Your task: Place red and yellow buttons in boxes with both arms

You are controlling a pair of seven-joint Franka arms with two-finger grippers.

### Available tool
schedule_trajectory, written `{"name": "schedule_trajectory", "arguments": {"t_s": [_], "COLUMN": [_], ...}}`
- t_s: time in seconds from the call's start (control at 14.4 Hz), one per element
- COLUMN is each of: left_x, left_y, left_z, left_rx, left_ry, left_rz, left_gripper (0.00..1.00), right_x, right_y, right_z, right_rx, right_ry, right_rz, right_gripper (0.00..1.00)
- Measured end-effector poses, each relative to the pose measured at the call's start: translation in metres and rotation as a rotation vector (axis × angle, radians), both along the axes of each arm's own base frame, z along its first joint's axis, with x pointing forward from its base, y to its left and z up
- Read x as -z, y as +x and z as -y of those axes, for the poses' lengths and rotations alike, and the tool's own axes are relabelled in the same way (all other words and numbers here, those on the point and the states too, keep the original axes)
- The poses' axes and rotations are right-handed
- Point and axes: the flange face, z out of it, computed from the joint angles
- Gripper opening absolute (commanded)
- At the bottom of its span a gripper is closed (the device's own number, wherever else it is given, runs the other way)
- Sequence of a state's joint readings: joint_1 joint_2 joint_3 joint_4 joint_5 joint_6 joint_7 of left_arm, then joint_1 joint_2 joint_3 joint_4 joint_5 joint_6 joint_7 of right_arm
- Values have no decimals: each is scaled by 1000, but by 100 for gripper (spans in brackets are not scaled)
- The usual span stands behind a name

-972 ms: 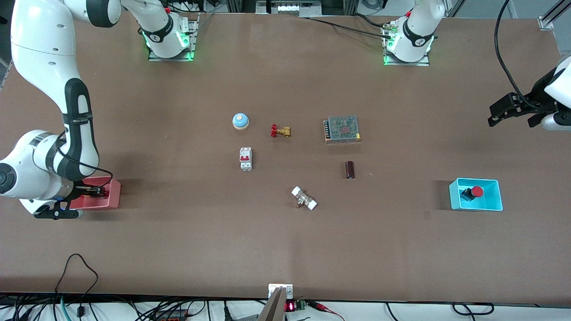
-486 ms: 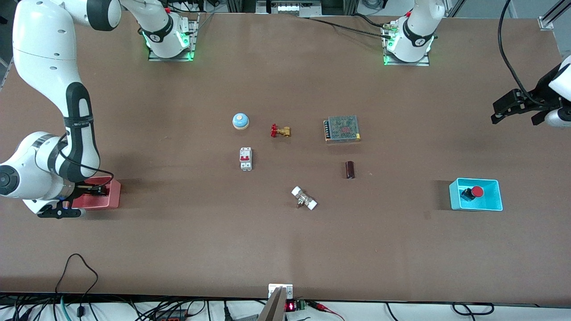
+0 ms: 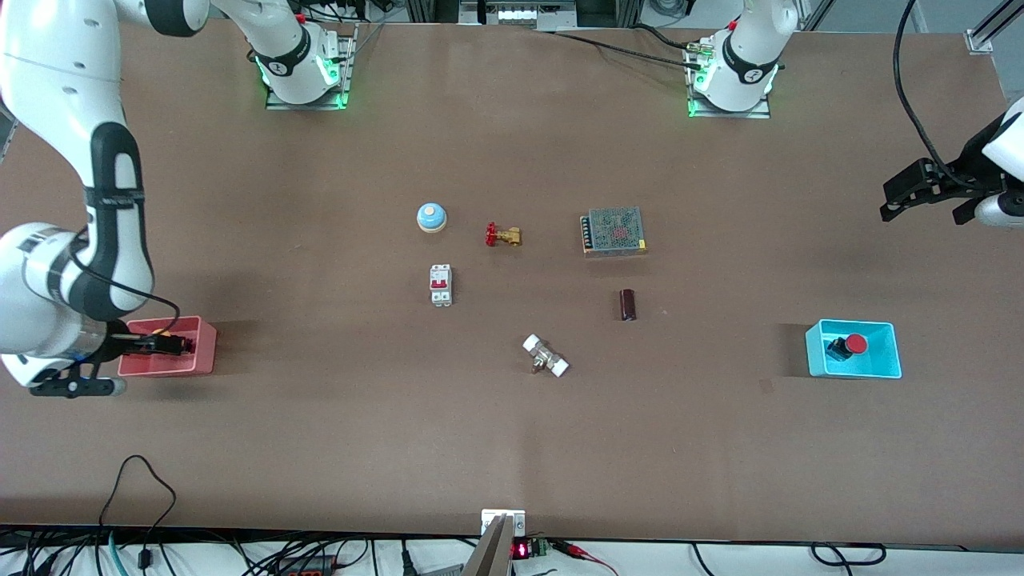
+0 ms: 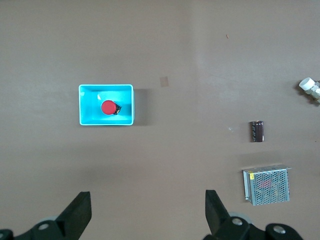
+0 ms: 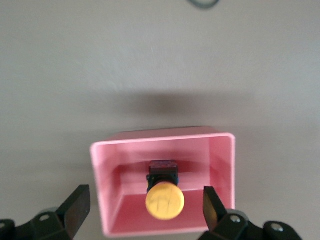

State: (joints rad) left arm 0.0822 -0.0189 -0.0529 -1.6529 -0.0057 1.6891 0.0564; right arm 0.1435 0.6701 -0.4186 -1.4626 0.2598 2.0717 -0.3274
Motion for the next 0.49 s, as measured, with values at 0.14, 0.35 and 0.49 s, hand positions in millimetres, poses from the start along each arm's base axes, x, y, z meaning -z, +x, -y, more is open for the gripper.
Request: {"name": "schedule_trajectory", "arguments": {"t_s": [0.14,0.35,0.49], "left_x": [0,0,0], "left_y": [0,0,-1], "left_z": [-4,-5,-4], "left_rx": [-7,-16,-16], "left_ry": [0,0,-1], "left_rz": [0,-1,-2], "left_gripper": [100,100,100], "right_x": [-49,-105,-131], "right_y": [-6,-16,-19], "right_z": [-5,-43,-84], "right_rx": [-3,-52,-74], "right_ry": [34,80,98], "right_rz": [14,19,33], "right_gripper": [100,100,100]}}
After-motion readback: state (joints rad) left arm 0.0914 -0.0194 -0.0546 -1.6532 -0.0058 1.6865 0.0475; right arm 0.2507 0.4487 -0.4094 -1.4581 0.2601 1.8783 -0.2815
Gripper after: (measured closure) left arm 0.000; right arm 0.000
